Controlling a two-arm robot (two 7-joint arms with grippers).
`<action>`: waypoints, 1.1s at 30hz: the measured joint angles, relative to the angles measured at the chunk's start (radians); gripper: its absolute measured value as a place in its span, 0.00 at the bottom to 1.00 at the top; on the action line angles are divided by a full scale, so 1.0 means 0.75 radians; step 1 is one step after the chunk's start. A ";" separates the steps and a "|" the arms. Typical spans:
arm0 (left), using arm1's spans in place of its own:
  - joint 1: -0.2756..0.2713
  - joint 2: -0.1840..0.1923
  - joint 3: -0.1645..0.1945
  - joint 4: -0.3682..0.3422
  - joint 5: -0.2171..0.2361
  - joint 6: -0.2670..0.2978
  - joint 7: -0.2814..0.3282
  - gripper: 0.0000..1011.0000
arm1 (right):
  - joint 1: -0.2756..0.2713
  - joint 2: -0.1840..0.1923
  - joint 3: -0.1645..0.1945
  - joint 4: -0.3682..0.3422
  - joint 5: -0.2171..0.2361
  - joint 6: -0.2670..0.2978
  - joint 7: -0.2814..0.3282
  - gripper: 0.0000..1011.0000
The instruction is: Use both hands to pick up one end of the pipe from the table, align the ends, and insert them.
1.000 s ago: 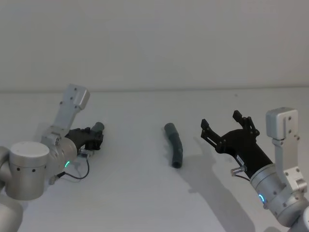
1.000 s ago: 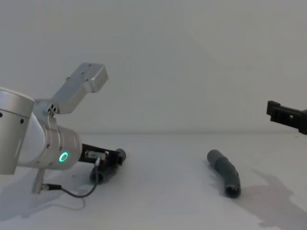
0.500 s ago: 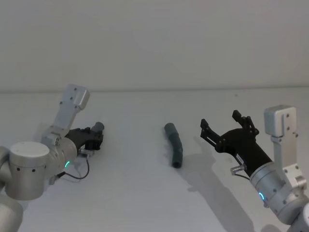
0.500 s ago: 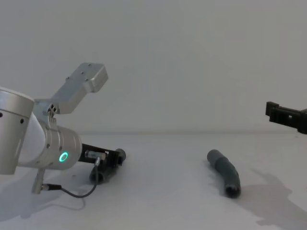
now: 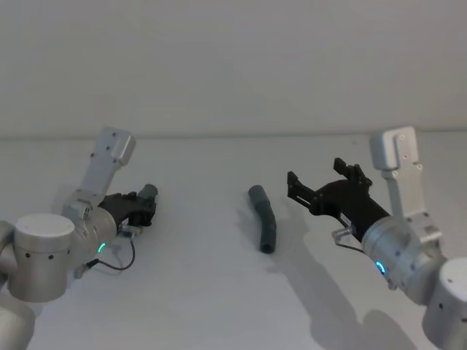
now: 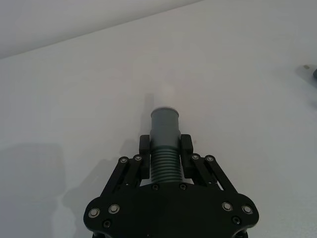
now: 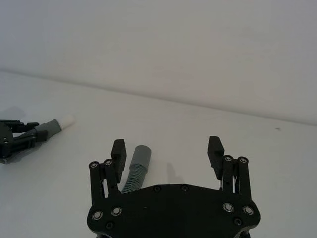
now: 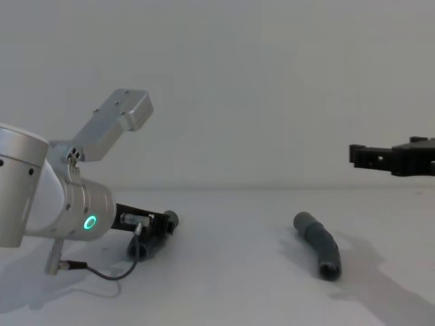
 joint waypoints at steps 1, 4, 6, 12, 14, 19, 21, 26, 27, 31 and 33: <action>0.000 0.000 0.000 0.000 0.000 0.000 0.000 0.32 | 0.000 0.000 0.000 0.000 0.000 0.000 0.000 0.99; 0.000 0.000 0.000 0.000 0.000 0.000 0.000 0.32 | 0.047 -0.011 -0.022 0.019 -0.003 0.065 0.007 0.99; 0.000 0.000 0.000 0.000 0.000 0.000 0.000 0.32 | 0.080 -0.019 -0.039 0.035 -0.008 0.111 0.013 0.99; 0.000 0.000 0.000 0.000 0.000 0.000 0.000 0.32 | 0.165 -0.054 -0.086 0.089 -0.023 0.208 0.025 0.99; 0.000 0.000 0.000 0.000 0.000 0.000 0.000 0.32 | 0.191 -0.068 -0.101 0.108 -0.026 0.241 0.028 0.99; 0.000 0.000 0.000 0.000 0.000 0.000 0.000 0.32 | 0.227 -0.091 -0.121 0.145 -0.033 0.297 0.029 0.99; 0.000 0.000 0.000 0.000 0.000 0.000 0.000 0.32 | 0.243 -0.103 -0.129 0.165 -0.037 0.319 0.028 0.99; 0.000 0.000 0.000 0.000 0.000 0.000 0.000 0.32 | 0.271 -0.124 -0.145 0.208 -0.050 0.350 0.019 0.99; 0.000 0.000 0.000 0.000 0.000 0.000 0.000 0.32 | 0.275 -0.127 -0.148 0.216 -0.052 0.352 0.018 0.99; 0.000 0.000 0.000 0.000 0.000 0.000 0.000 0.32 | 0.287 -0.136 -0.157 0.245 -0.063 0.363 0.015 0.99; 0.000 0.000 0.000 0.000 0.000 0.000 0.000 0.32 | 0.292 -0.139 -0.162 0.260 -0.067 0.366 0.015 0.99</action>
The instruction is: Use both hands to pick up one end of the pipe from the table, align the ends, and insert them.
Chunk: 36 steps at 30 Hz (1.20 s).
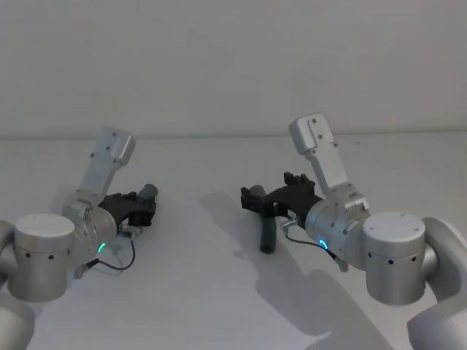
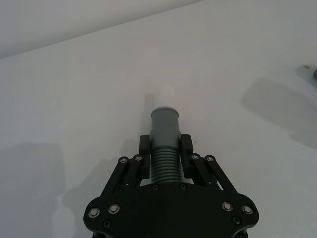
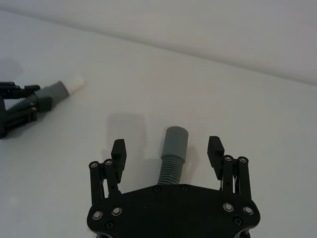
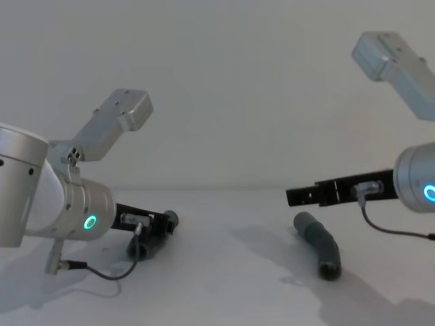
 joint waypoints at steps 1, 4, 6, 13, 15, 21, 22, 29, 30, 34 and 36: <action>0.000 0.000 0.000 0.000 0.000 0.000 0.000 0.32 | 0.003 -0.002 -0.003 0.012 -0.005 0.001 0.000 0.99; 0.000 0.000 0.000 0.000 0.000 0.000 0.000 0.32 | 0.010 -0.008 -0.009 0.038 -0.012 0.001 0.000 0.99; 0.000 0.000 0.000 0.000 0.000 0.000 0.000 0.32 | 0.014 -0.011 -0.012 0.058 -0.016 -0.001 0.000 0.99; 0.000 0.000 0.000 0.000 0.000 0.000 0.000 0.32 | 0.024 -0.021 -0.016 0.106 -0.024 -0.013 0.004 0.99; 0.000 0.000 0.000 0.000 0.000 0.000 0.000 0.32 | 0.028 -0.025 -0.018 0.125 -0.028 -0.019 0.008 0.99; 0.000 0.000 0.000 0.000 0.000 0.000 0.000 0.32 | 0.039 -0.035 -0.017 0.169 -0.031 -0.028 0.017 0.99; 0.000 0.000 0.000 0.000 0.000 0.000 0.000 0.32 | 0.041 -0.037 -0.015 0.177 -0.031 -0.029 0.021 0.99; 0.000 0.000 0.000 0.000 0.000 0.000 0.000 0.32 | 0.051 -0.045 -0.009 0.217 -0.031 -0.028 0.033 0.99; 0.000 0.000 0.000 0.000 0.000 0.000 0.000 0.32 | 0.052 -0.045 -0.008 0.221 -0.031 -0.028 0.034 0.99; 0.000 0.000 0.000 0.000 0.000 0.000 0.000 0.32 | 0.056 -0.047 -0.004 0.237 -0.031 -0.025 0.041 0.99; 0.000 0.000 0.000 0.000 0.000 0.000 0.000 0.32 | 0.058 -0.048 -0.002 0.248 -0.031 -0.024 0.047 0.99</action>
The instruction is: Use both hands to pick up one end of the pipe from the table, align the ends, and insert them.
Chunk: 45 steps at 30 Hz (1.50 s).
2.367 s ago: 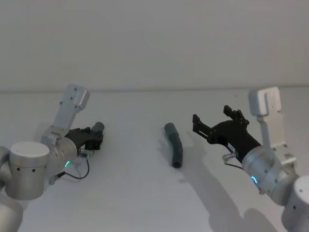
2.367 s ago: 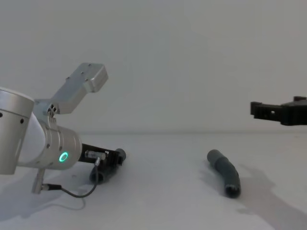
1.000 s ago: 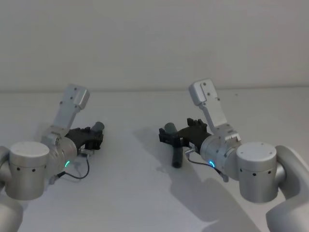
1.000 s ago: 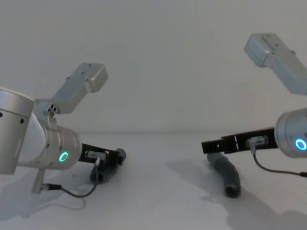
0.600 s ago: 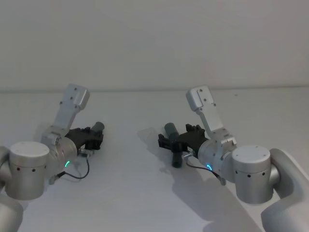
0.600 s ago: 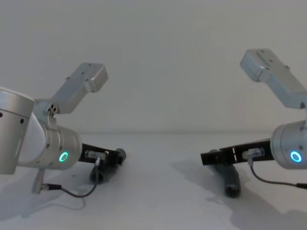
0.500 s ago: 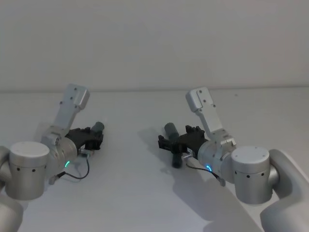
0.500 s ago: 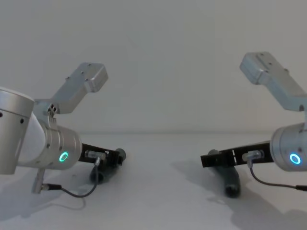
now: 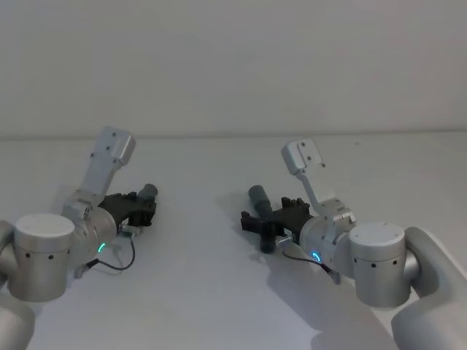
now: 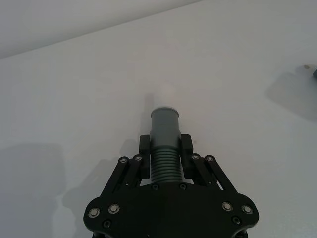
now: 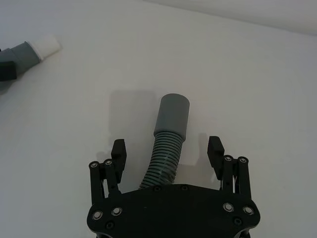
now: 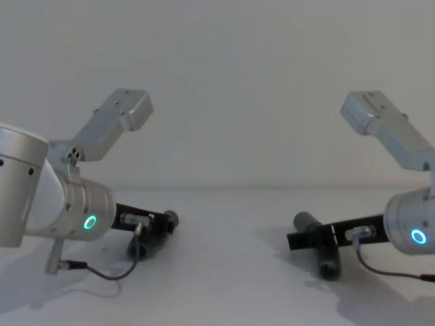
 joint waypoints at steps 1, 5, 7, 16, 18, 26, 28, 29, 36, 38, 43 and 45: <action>0.000 0.000 0.000 0.000 0.000 0.000 0.000 0.32 | 0.000 0.000 0.000 0.000 0.000 0.000 0.000 0.99; 0.000 0.000 0.000 0.000 0.000 0.000 0.000 0.32 | 0.002 -0.001 0.004 0.009 -0.001 -0.001 0.008 0.99; 0.000 0.000 0.000 0.000 0.000 0.000 0.000 0.32 | 0.003 -0.001 0.005 0.014 -0.001 -0.001 0.010 0.97; 0.000 0.000 0.000 0.000 0.000 0.000 0.000 0.32 | 0.005 -0.003 0.009 0.024 -0.002 -0.004 0.020 0.74; 0.000 0.000 0.000 0.000 0.000 0.000 0.000 0.32 | 0.006 -0.003 0.010 0.026 -0.002 -0.005 0.021 0.66; 0.000 0.000 0.000 0.000 0.000 0.000 0.000 0.32 | 0.007 -0.003 0.011 0.029 -0.003 -0.006 0.025 0.42; 0.000 0.000 0.000 0.000 0.000 0.000 0.000 0.32 | 0.007 -0.004 0.011 0.030 -0.003 -0.006 0.026 0.37; 0.000 0.000 0.000 0.000 0.000 0.000 0.000 0.32 | 0.007 -0.004 0.012 0.030 -0.003 -0.006 0.026 0.33; 0.000 0.000 0.000 0.000 0.000 0.000 0.000 0.32 | 0.007 -0.004 0.012 0.032 -0.003 -0.007 0.027 0.25; 0.000 0.000 0.000 0.000 0.000 0.000 0.000 0.32 | 0.007 -0.003 0.012 0.032 -0.003 -0.007 0.027 0.25; -0.002 -0.002 -0.002 0.000 -0.001 -0.001 -0.005 0.32 | 0.007 -0.003 0.012 0.032 -0.003 -0.007 0.028 0.25; -0.004 -0.003 -0.003 0.000 -0.002 -0.003 -0.010 0.32 | 0.007 -0.003 0.012 0.033 -0.003 -0.007 0.028 0.25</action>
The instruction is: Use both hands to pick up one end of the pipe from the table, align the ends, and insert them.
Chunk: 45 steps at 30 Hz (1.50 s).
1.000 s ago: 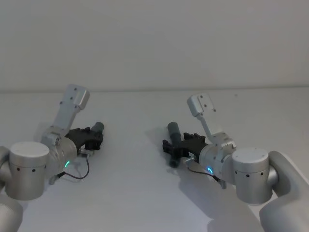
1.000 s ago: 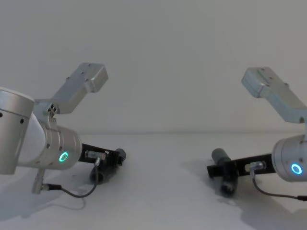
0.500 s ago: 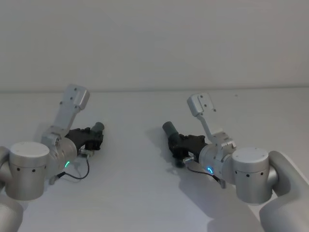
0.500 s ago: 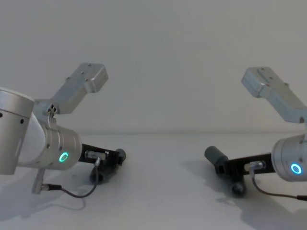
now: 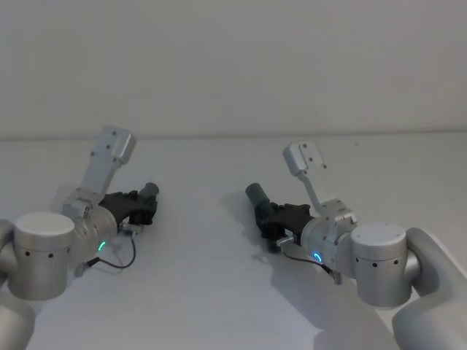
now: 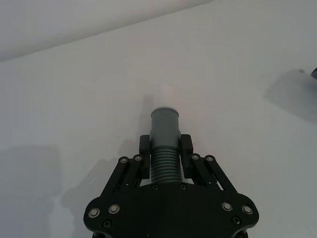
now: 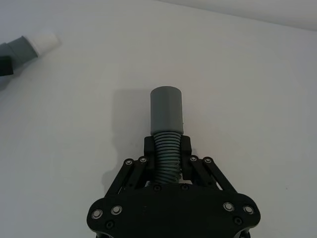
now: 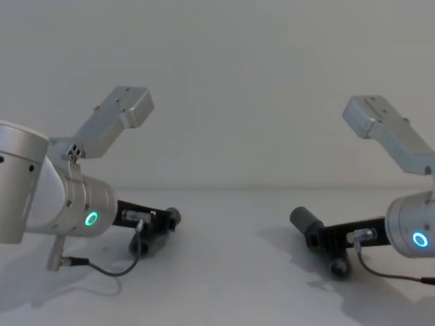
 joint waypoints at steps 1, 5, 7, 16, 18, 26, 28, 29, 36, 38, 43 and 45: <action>-0.002 -0.001 -0.001 0.000 -0.001 -0.001 -0.003 0.32 | 0.000 0.000 0.000 0.000 0.000 0.000 0.000 0.25; -0.016 -0.001 0.000 0.002 -0.004 -0.024 -0.033 0.32 | 0.000 0.000 0.000 0.000 0.000 0.000 0.000 0.25; -0.024 0.000 0.005 0.002 -0.004 -0.040 -0.051 0.32 | 0.000 0.000 0.000 0.000 0.000 0.000 0.000 0.25; -0.059 0.025 0.032 -0.022 0.006 -0.121 -0.140 0.32 | 0.000 0.000 0.000 0.001 0.000 0.000 0.000 0.25; -0.069 0.036 0.040 -0.032 0.010 -0.145 -0.173 0.32 | 0.000 0.000 0.000 0.001 0.000 0.000 0.000 0.25; -0.101 0.086 0.074 -0.068 0.017 -0.205 -0.295 0.32 | -0.006 0.012 -0.005 -0.014 -0.015 -0.002 0.000 0.25; -0.110 0.102 0.085 -0.076 0.017 -0.219 -0.332 0.32 | -0.008 0.019 -0.009 -0.022 -0.024 -0.003 0.000 0.25; -0.113 0.108 0.089 -0.079 0.017 -0.224 -0.349 0.32 | -0.011 0.027 -0.014 -0.031 -0.033 -0.006 0.000 0.25; -0.145 0.172 0.132 -0.104 0.018 -0.257 -0.482 0.32 | -0.025 0.084 -0.039 -0.094 -0.089 -0.021 0.000 0.25; -0.157 0.196 0.148 -0.110 0.020 -0.267 -0.525 0.32 | -0.032 0.110 -0.049 -0.119 -0.109 -0.029 0.001 0.25; -0.180 0.237 0.182 -0.119 0.027 -0.287 -0.604 0.32 | -0.050 0.169 -0.066 -0.174 -0.157 -0.045 0.007 0.25; -0.191 0.260 0.199 -0.125 0.032 -0.302 -0.641 0.32 | -0.058 0.198 -0.074 -0.202 -0.178 -0.054 0.013 0.25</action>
